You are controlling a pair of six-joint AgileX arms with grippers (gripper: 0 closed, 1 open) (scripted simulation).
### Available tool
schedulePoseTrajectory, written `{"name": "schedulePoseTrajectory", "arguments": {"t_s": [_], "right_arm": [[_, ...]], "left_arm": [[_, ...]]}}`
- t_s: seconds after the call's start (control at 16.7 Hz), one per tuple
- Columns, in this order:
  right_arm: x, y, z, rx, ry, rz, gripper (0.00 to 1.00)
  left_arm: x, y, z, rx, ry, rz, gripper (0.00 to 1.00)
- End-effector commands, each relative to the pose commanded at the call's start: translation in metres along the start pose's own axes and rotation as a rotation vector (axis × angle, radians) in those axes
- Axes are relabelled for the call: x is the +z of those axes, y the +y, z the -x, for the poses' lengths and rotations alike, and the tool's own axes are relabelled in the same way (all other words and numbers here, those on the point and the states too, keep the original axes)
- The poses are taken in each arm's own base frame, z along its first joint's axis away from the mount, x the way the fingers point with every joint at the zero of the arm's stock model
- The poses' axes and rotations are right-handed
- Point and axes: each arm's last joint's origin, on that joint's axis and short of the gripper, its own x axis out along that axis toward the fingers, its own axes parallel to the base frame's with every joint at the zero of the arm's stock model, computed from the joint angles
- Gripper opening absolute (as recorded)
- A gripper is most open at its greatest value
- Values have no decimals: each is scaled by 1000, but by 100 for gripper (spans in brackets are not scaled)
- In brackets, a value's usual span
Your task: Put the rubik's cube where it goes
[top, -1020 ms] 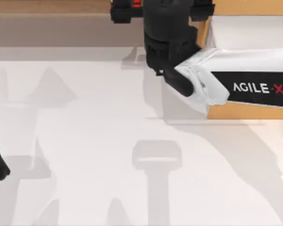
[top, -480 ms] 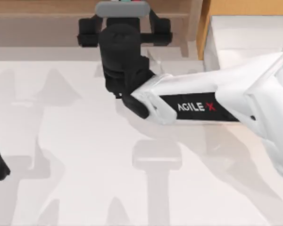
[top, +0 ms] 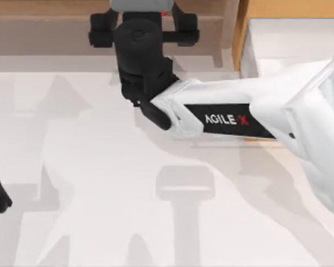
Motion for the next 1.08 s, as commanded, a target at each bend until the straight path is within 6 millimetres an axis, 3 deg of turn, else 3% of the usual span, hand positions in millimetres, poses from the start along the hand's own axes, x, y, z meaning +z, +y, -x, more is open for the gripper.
{"name": "schedulePoseTrajectory", "arguments": {"t_s": [0.36,0.66,1.08], "right_arm": [[0,-1,-37,0,0,0,100],[0,-1,-41,0,1,0,100],[0,-1,-41,0,1,0,47]], "left_arm": [[0,0,0,0,0,0,100],[0,0,0,0,0,0,100],[0,0,0,0,0,0,100]]}}
